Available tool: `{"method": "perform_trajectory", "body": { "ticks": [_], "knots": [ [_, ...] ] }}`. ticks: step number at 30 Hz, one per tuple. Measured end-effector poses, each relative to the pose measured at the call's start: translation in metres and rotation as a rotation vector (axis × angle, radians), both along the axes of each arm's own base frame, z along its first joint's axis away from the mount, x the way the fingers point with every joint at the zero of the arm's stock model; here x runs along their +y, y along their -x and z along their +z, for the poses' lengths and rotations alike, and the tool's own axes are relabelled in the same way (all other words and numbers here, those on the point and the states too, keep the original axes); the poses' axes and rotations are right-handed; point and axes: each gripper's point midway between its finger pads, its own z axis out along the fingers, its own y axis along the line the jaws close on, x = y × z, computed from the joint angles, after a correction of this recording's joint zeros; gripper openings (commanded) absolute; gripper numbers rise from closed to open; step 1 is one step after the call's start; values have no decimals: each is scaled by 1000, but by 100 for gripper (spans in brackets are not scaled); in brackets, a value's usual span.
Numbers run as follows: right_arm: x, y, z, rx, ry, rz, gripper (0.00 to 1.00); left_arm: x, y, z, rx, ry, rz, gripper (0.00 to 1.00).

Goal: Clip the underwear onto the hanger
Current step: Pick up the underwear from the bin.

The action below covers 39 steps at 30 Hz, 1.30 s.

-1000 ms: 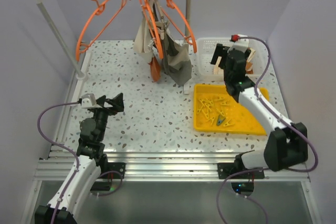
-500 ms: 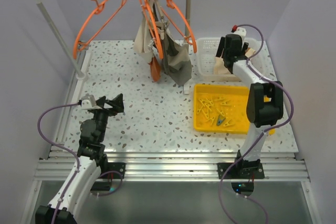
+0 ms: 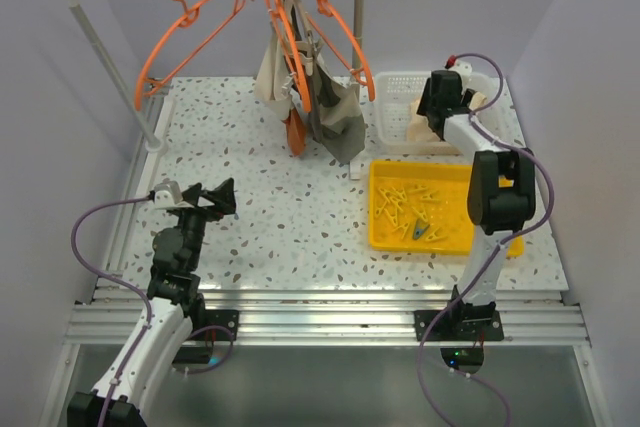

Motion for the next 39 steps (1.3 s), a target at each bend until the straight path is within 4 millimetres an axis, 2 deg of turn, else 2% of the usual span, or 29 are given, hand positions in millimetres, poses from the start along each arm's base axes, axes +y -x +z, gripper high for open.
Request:
{"method": "perform_trajectory", "body": {
  "ticks": [4, 8, 11, 12, 15, 20, 24, 28, 31, 33, 36, 39],
  "knots": [
    [-1, -1, -29, 56, -1, -3, 69, 0, 0, 2, -6, 2, 1, 99],
    [-3, 1, -48, 96, -15, -1, 58, 1, 0, 2, -6, 2, 3, 96],
    [-7, 1, -49, 96, -24, -3, 35, 1, 0, 2, -6, 2, 3, 96],
    [-7, 0, -49, 92, -29, -6, 20, 1, 0, 2, -6, 2, 3, 96],
    [-7, -1, -48, 83, -39, 0, 0, 1, 0, 2, -6, 2, 5, 95],
    [-5, 6, -36, 56, -48, 7, 0, 2, 0, 2, -6, 4, 9, 86],
    [0, 19, 6, -16, -57, 31, 0, 2, 0, 1, -4, 3, 9, 87],
    [13, 35, 92, -181, -51, 76, 0, 1, -1, -1, 4, 1, 8, 89],
    [33, 55, 159, -319, -51, 127, 0, 1, -1, -1, 3, 1, 8, 89],
    [49, 72, 196, -402, -53, 166, 0, 1, -1, -1, 2, 1, 7, 91],
    [72, 99, 230, -474, -53, 217, 0, 0, 0, 1, -3, 0, -2, 92],
    [91, 120, 243, -499, -67, 265, 0, -3, 1, 3, -14, 0, -17, 92]
  ]
}}
